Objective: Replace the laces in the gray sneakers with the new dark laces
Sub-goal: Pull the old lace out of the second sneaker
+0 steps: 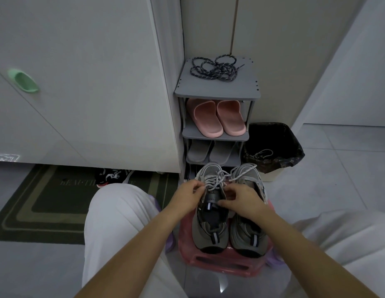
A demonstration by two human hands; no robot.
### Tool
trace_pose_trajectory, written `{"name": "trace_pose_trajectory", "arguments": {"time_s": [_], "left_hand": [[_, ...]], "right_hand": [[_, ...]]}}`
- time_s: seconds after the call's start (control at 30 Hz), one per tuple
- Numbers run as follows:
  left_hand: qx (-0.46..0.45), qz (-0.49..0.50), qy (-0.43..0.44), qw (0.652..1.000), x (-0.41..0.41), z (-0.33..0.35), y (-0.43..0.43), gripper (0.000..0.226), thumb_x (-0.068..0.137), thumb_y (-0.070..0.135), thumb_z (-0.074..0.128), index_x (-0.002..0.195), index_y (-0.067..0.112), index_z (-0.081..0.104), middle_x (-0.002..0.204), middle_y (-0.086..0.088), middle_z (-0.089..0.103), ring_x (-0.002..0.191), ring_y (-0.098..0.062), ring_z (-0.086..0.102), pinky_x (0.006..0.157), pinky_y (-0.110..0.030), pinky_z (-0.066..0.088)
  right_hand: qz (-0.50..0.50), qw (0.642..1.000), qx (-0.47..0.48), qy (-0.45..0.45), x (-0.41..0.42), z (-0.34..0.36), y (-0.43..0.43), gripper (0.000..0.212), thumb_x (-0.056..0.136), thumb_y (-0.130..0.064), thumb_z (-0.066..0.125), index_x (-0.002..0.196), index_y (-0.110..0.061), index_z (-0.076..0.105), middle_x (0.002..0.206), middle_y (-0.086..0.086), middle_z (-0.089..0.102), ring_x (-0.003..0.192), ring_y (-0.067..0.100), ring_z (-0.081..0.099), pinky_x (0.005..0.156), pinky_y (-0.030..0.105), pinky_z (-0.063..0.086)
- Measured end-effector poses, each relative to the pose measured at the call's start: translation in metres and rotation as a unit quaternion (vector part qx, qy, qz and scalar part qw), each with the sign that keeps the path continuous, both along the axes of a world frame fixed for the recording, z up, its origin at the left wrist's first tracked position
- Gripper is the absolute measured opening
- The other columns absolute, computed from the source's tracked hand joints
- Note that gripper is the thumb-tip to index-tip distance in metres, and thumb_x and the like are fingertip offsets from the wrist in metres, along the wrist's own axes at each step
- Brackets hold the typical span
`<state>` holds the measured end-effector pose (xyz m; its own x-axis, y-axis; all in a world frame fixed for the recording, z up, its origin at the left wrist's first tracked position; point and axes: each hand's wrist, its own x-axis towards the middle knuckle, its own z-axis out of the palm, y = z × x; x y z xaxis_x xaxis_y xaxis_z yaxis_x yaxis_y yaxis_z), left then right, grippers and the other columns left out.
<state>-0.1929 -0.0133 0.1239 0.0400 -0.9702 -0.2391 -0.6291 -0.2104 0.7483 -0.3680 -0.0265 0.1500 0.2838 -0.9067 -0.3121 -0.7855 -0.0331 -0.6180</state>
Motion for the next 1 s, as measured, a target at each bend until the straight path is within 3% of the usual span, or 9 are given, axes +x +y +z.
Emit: {"name": "trace_pose_trajectory", "arguments": {"time_s": [0.23, 0.33, 0.5, 0.7, 0.87, 1.0], "left_hand": [[-0.002, 0.015, -0.073, 0.997, -0.008, 0.003, -0.011, 0.01, 0.092, 0.019, 0.054, 0.092, 0.01, 0.06, 0.101, -0.008, 0.065, 0.094, -0.023, 0.06, 0.077, -0.029, 0.045], [-0.003, -0.035, -0.137, 0.99, -0.007, 0.012, -0.017, 0.018, 0.096, 0.02, 0.045, 0.097, 0.005, 0.055, 0.096, -0.012, 0.063, 0.09, -0.028, 0.06, 0.068, -0.029, 0.039], [0.027, -0.026, -0.105, 0.994, -0.002, 0.016, -0.025, 0.018, 0.097, 0.019, 0.039, 0.095, 0.005, 0.05, 0.074, -0.005, 0.053, 0.071, -0.023, 0.053, 0.062, -0.031, 0.039], [0.027, -0.011, -0.031, 0.999, 0.0, 0.004, -0.013, 0.018, 0.094, 0.027, 0.055, 0.09, 0.01, 0.058, 0.088, -0.004, 0.059, 0.084, -0.015, 0.055, 0.074, -0.027, 0.042], [0.017, 0.012, -0.119, 0.993, -0.006, 0.004, -0.009, 0.014, 0.097, 0.025, 0.044, 0.09, 0.014, 0.049, 0.095, -0.009, 0.063, 0.089, -0.026, 0.059, 0.077, -0.033, 0.044], [0.073, 0.067, 0.005, 0.995, 0.004, 0.003, -0.023, 0.015, 0.097, 0.019, 0.037, 0.083, 0.016, 0.042, 0.096, -0.015, 0.067, 0.085, -0.03, 0.067, 0.072, -0.042, 0.054]], "right_hand": [[-0.003, 1.0, 0.002, -0.024, -0.002, -0.002, 0.001, 0.046, 0.081, -0.023, 0.072, 0.122, -0.01, 0.058, 0.116, 0.004, 0.064, 0.107, 0.014, 0.059, 0.087, 0.016, 0.04], [-0.001, 1.0, 0.004, -0.027, -0.003, -0.003, 0.0, 0.046, 0.081, -0.022, 0.072, 0.123, -0.011, 0.058, 0.116, 0.004, 0.064, 0.106, 0.013, 0.059, 0.085, 0.014, 0.038], [0.002, 1.0, 0.008, -0.03, -0.003, -0.004, -0.002, 0.042, 0.08, -0.021, 0.072, 0.119, -0.013, 0.061, 0.113, 0.003, 0.066, 0.103, 0.012, 0.06, 0.083, 0.014, 0.04], [-0.001, 0.999, 0.003, -0.036, -0.004, -0.005, -0.001, 0.04, 0.08, -0.021, 0.072, 0.118, -0.013, 0.062, 0.112, 0.003, 0.066, 0.104, 0.012, 0.06, 0.086, 0.016, 0.041], [-0.004, 0.999, 0.009, -0.033, -0.004, -0.006, -0.001, 0.042, 0.08, -0.022, 0.072, 0.119, -0.014, 0.061, 0.113, 0.003, 0.066, 0.104, 0.013, 0.06, 0.087, 0.017, 0.042], [-0.003, 0.999, 0.019, -0.034, -0.003, -0.005, -0.001, 0.039, 0.081, -0.02, 0.07, 0.119, -0.015, 0.061, 0.112, 0.002, 0.066, 0.105, 0.013, 0.06, 0.086, 0.018, 0.043]]}}
